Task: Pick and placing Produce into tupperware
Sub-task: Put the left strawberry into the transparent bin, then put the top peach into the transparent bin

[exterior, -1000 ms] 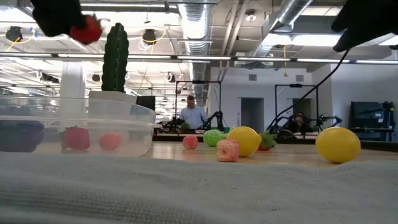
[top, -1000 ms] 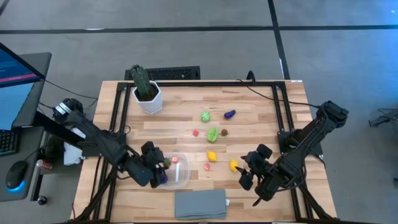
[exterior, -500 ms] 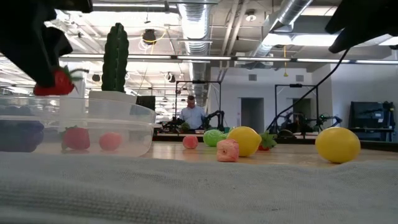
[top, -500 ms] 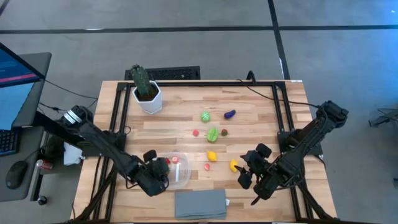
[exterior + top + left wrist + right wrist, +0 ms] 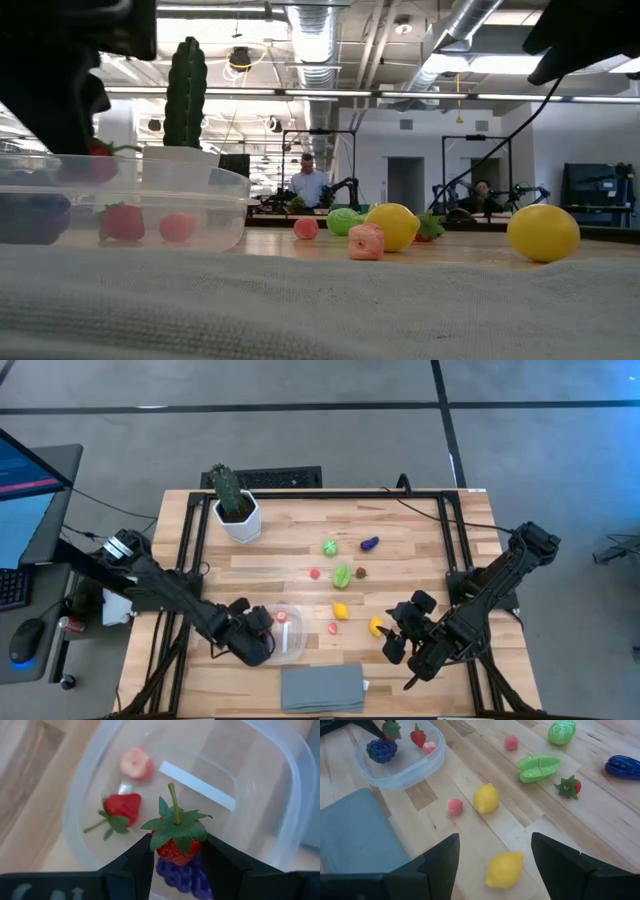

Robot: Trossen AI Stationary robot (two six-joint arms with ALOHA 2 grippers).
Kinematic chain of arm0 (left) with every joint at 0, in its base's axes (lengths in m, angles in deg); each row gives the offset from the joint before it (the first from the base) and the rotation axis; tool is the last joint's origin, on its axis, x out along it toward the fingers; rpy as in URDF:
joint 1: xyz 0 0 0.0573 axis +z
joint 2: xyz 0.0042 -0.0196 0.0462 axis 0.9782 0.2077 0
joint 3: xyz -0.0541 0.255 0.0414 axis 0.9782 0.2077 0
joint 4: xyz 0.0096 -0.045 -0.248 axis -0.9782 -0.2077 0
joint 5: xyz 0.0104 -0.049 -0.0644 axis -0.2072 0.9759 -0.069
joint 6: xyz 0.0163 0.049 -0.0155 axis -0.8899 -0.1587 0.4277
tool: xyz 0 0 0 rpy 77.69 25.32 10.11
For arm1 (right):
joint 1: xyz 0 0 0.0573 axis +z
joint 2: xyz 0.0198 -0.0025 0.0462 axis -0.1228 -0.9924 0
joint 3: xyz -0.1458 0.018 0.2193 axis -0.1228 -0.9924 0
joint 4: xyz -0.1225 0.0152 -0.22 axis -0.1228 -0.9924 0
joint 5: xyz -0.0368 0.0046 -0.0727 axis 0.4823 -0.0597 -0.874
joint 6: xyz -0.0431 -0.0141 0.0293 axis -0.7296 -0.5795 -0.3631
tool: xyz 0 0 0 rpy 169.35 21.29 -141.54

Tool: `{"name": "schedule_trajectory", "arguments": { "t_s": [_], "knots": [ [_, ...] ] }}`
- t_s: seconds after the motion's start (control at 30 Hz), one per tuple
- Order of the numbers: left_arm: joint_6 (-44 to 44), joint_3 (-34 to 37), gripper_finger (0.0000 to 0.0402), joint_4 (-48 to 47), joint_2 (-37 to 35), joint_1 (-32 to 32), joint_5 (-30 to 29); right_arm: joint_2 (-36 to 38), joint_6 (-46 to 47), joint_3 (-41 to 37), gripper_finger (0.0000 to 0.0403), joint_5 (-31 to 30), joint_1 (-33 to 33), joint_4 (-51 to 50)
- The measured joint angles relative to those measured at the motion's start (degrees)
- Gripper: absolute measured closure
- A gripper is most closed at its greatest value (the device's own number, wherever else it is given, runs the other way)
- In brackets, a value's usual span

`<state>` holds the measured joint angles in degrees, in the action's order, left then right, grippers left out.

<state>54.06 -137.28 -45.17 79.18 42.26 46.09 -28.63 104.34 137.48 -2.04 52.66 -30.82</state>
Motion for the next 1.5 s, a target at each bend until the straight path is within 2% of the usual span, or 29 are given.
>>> {"name": "schedule_trajectory", "arguments": {
  "t_s": [0.47,0.83,1.3,1.5],
  "knots": [
    [-6.65,0.00,0.0264,-0.42,-0.02,6.30,4.75,-0.01,-0.39,0.00,0.0132,0.15,0.00,-0.08],
    [-7.91,0.00,0.0263,-0.38,-0.04,6.67,5.88,0.01,0.05,0.00,0.0132,0.17,0.11,-0.06],
    [-7.89,-0.02,0.0195,-2.03,-0.04,6.67,5.43,-0.01,0.09,0.00,0.0132,0.17,0.11,-0.06],
    [-8.99,-0.02,0.0184,-0.27,-2.04,6.67,5.91,-0.01,0.09,0.00,0.0132,0.17,0.11,-0.07]
  ]
}}
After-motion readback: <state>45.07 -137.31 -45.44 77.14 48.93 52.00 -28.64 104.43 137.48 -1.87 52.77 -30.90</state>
